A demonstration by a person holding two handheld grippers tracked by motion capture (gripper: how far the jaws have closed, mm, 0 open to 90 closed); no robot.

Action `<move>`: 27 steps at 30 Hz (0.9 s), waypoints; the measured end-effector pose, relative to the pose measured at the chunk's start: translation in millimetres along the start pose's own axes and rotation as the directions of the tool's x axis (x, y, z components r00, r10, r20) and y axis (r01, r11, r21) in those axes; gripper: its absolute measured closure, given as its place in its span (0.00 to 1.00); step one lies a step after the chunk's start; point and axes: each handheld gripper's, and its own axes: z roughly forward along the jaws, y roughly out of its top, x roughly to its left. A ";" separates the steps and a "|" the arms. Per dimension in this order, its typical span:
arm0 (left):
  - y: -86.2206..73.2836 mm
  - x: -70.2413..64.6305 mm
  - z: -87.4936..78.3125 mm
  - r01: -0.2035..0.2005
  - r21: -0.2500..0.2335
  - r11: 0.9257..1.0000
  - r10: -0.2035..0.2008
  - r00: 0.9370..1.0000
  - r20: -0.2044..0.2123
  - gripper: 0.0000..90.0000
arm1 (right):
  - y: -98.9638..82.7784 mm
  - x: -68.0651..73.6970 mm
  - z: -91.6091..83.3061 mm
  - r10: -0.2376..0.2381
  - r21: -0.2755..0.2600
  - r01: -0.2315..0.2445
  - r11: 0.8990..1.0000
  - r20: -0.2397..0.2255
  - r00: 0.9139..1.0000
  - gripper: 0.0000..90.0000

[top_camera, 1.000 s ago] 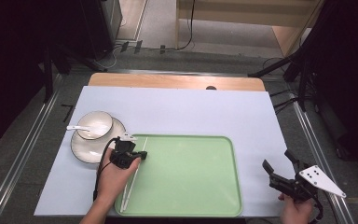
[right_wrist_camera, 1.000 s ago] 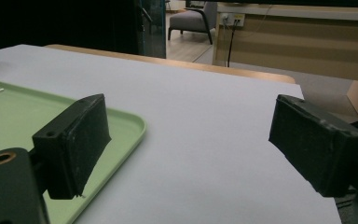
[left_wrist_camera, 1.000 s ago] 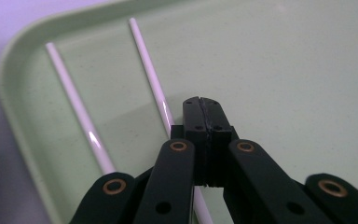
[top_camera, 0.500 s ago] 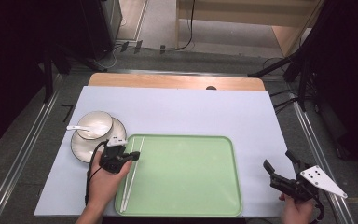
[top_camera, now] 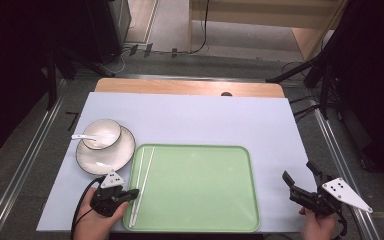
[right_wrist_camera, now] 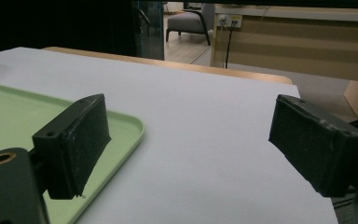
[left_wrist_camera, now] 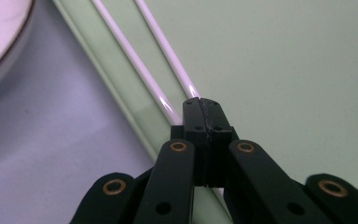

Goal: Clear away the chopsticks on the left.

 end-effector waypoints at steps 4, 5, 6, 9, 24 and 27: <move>-2.4 -3.6 0.4 -0.004 0.006 1.000 0.004 1.000 0.008 1.00 | 0.5 0.0 0.0 -0.003 -0.002 0.003 1.000 0.001 1.000 0.14; -2.8 -4.9 0.8 -0.005 0.010 1.000 0.005 1.000 0.010 1.00 | 0.5 -0.1 0.0 -0.003 -0.002 0.003 1.000 0.002 1.000 0.14; -3.0 -5.6 1.1 -0.008 0.014 1.000 0.008 1.000 0.011 1.00 | 0.3 -0.4 0.0 -0.003 -0.003 0.003 1.000 0.001 1.000 0.14; -3.1 -6.6 1.4 -0.004 0.018 1.000 0.004 1.000 0.011 1.00 | 0.2 -0.8 -0.3 0.000 -0.002 0.000 1.000 0.001 1.000 0.14; -3.3 -10.3 6.7 0.000 0.025 1.000 -0.001 0.999 0.038 1.00 | 0.4 -0.8 -0.3 -0.002 -0.002 0.002 1.000 0.002 1.000 0.14; -4.0 -4.9 4.9 0.010 0.018 1.000 -0.011 0.998 0.054 1.00 | 0.1 -1.3 -0.2 -0.002 -0.001 0.002 1.000 0.000 1.000 0.14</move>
